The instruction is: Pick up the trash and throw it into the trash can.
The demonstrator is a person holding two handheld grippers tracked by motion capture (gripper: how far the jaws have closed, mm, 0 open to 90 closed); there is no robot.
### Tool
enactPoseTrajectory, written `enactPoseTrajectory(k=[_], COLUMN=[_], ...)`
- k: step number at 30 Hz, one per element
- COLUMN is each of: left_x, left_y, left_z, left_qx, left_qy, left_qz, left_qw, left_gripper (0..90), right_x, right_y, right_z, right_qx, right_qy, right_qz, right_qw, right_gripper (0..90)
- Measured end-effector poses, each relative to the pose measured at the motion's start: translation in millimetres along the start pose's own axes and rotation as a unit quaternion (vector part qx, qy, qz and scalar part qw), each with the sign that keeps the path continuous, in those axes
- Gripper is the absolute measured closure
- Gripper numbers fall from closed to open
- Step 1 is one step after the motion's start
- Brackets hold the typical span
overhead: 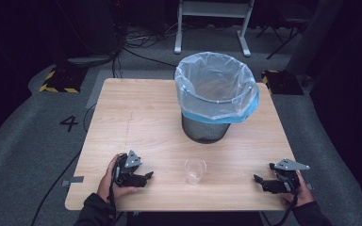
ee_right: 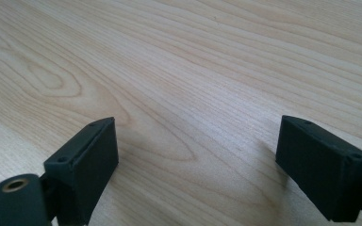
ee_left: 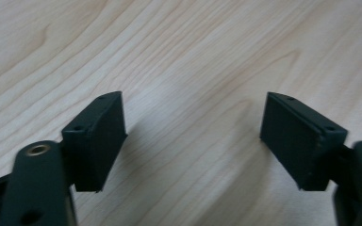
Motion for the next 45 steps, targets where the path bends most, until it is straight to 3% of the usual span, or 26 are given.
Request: enactPoseTrajectory(k=[1, 3, 5, 12, 13, 24, 31, 36, 45], left_x=[1.1, 3.9, 6.3, 10.1, 11.3, 18.2, 26.5, 28.1, 29.5], left_y=[1.4, 3.6, 5.4, 15.9, 20.3, 44.6, 66.1, 75.4, 87.7], left_z=[-1.2, -4.4, -6.2, -16.0, -19.1, -44.0, -70.9, -80.7, -100.7], left_qx=[-0.004, -0.011, -0.012, -0.028, -0.038, -0.072, -0.095, -0.108, -0.147], left_qy=[-0.004, -0.013, -0.011, -0.017, -0.016, -0.032, -0.050, -0.055, -0.072], left_qz=[-0.003, -0.009, -0.008, -0.013, -0.015, -0.028, -0.049, -0.056, -0.060], left_qw=[1.0000, 0.9998, 0.9998, 0.9994, 0.9990, 0.9965, 0.9930, 0.9911, 0.9848], left_gripper=[13.9, 20.3, 16.0, 16.4, 16.5, 16.2, 16.1, 16.2, 17.1], right_x=[0.0, -0.2, -0.4, -0.4, -0.4, -0.4, -0.2, -0.1, -0.1], right_y=[0.0, 0.1, 0.2, 0.2, 0.2, 0.3, 0.1, 0.1, 0.1], right_z=[0.0, 0.0, -0.7, -0.4, -0.4, -0.3, 0.2, 0.3, 0.3], right_qx=[0.000, 0.001, 0.005, 0.004, 0.004, 0.003, 0.002, 0.002, 0.001], right_qy=[0.000, 0.001, 0.002, 0.002, 0.001, 0.001, 0.002, 0.002, 0.002], right_qz=[0.000, 0.000, 0.000, 0.000, 0.000, 0.000, 0.000, 0.000, 0.000], right_qw=[1.0000, 1.0000, 1.0000, 1.0000, 1.0000, 1.0000, 1.0000, 1.0000, 1.0000], right_gripper=[13.3, 13.3, 13.3, 13.3, 13.3, 13.3, 13.3, 13.3, 13.3])
Point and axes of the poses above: each handheld gripper's, and its own axes: x roughly backward along the jaws, y roughly out of its top, z roughly to its left, the point moved 9 cm from there along -x, roughly forward along the jaws
